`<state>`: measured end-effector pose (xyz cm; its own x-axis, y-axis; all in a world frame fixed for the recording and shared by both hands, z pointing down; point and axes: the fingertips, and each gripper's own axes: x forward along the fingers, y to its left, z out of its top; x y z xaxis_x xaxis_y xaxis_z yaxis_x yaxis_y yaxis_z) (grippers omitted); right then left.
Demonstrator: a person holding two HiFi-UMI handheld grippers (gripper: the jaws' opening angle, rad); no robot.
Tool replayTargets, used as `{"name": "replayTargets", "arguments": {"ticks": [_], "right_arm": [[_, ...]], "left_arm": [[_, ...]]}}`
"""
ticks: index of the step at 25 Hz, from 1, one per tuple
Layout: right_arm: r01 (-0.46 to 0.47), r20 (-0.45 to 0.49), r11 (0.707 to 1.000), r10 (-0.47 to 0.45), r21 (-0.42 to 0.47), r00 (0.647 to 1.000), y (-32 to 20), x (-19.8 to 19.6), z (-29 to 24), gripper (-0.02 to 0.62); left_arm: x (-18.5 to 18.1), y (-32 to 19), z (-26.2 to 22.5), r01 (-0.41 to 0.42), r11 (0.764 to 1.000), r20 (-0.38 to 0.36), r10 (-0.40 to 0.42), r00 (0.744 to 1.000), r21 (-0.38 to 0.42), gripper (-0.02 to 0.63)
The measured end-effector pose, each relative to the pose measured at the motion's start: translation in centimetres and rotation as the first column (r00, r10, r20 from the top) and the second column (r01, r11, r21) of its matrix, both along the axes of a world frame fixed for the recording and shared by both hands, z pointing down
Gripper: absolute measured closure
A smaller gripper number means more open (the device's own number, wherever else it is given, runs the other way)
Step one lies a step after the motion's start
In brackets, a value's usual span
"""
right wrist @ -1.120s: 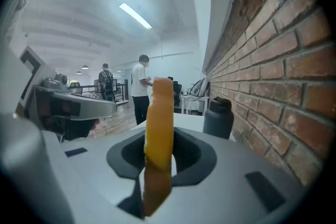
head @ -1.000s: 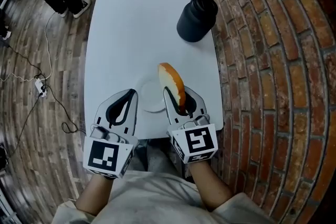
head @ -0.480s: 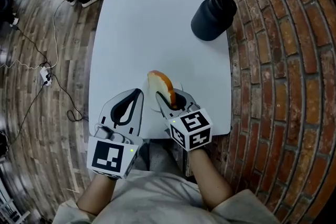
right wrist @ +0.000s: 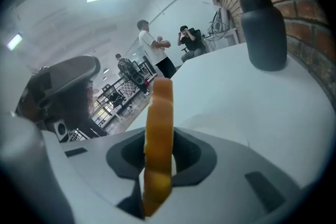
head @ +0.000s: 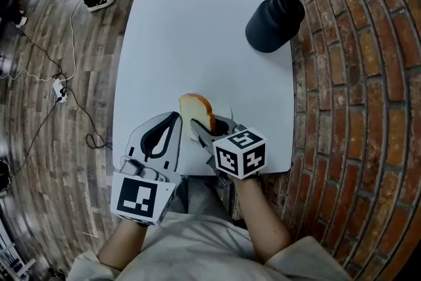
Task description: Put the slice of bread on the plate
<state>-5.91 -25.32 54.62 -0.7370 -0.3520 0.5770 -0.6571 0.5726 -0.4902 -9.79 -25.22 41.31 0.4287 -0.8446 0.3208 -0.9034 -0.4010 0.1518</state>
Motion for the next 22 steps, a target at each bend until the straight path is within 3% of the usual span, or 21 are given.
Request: {"name": "replayTargets", "arguments": {"ticks": [7,17,22], "right_arm": [[-0.024,0.068,0.993,0.032,-0.117,0.997,-1.0,0.4,1.3,0.49],[0.013,-0.174,1.0,-0.016,-0.013,0.985,-2.0,1.2,3.1,0.433],[0.032,-0.273,0.998,-0.019,0.046,0.962,-2.6,1.8,3.6,0.35]], "left_arm": [[-0.1,-0.6,0.3,0.009,1.0,0.003,-0.009,1.0,-0.011,0.594],[-0.4,-1.6,0.6,0.017,1.0,0.006,-0.016,1.0,-0.021,0.594],[-0.5,-1.7,0.8,0.02,1.0,0.0,-0.02,1.0,-0.024,0.594]]}}
